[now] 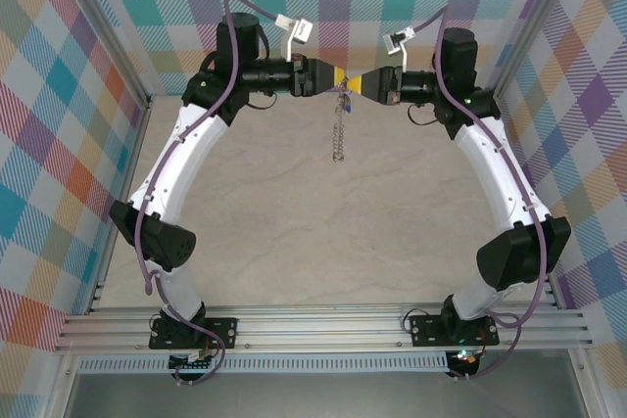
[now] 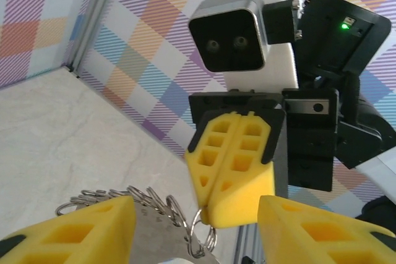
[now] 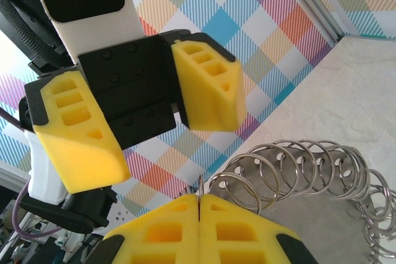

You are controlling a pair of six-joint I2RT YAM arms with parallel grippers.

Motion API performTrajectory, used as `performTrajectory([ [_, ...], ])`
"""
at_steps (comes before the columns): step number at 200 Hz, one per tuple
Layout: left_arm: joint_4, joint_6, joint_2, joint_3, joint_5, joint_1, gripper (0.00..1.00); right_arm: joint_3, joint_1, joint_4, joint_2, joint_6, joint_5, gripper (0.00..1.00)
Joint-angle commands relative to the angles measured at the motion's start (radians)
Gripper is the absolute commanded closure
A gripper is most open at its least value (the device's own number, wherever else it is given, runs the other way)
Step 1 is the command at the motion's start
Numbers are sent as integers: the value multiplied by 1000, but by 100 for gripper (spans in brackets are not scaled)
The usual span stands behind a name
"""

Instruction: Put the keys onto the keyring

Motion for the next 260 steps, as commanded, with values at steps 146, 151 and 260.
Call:
performTrajectory([
  [146, 39, -93, 48, 24, 141, 0, 76, 5, -8, 57, 2, 6, -2, 100],
  [151, 40, -92, 48, 25, 142, -1, 77, 5, -9, 59, 2, 6, -2, 100],
  [260, 214, -196, 6, -38, 45, -36, 100, -113, -66, 258, -75, 167, 36, 62],
])
